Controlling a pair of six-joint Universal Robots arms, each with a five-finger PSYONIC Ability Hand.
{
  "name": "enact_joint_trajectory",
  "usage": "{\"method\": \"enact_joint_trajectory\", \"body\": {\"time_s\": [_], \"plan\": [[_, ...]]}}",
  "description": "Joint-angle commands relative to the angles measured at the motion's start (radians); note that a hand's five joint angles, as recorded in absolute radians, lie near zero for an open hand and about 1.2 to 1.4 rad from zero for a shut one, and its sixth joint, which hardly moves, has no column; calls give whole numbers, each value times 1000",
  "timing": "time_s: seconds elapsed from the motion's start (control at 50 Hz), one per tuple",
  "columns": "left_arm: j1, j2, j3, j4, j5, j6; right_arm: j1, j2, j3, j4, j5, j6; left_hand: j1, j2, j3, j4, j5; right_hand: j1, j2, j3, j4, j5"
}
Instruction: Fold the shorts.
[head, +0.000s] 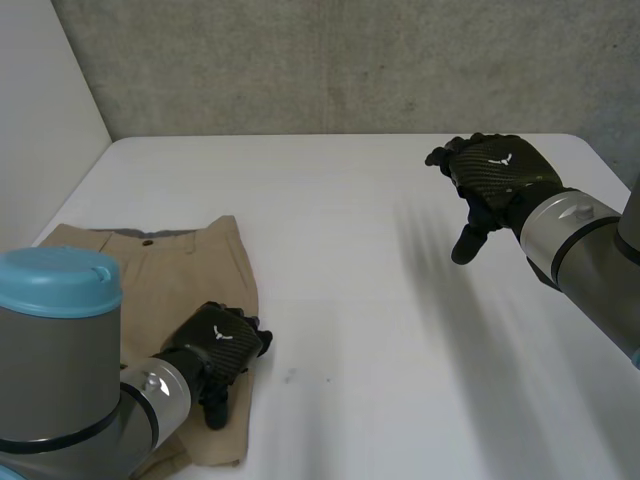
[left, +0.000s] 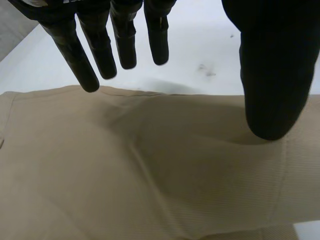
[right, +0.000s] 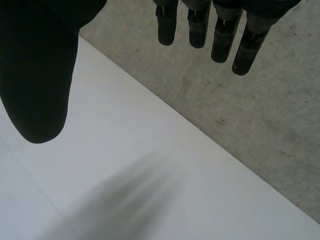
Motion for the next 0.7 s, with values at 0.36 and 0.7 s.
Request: {"method": "enact_joint_trajectory", "body": {"time_s": [0.36,0.7], "plan": [[54,-35,-5,34,0,38,5,19,4,0,1,0,129,134,137,134,132,22,-23,-6,-59,-54],[110,-71,-9,76,-2,46,31,35,11,-3,3,-2,378,383,386,383,381,22,-23,-6,-59,-54]]}}
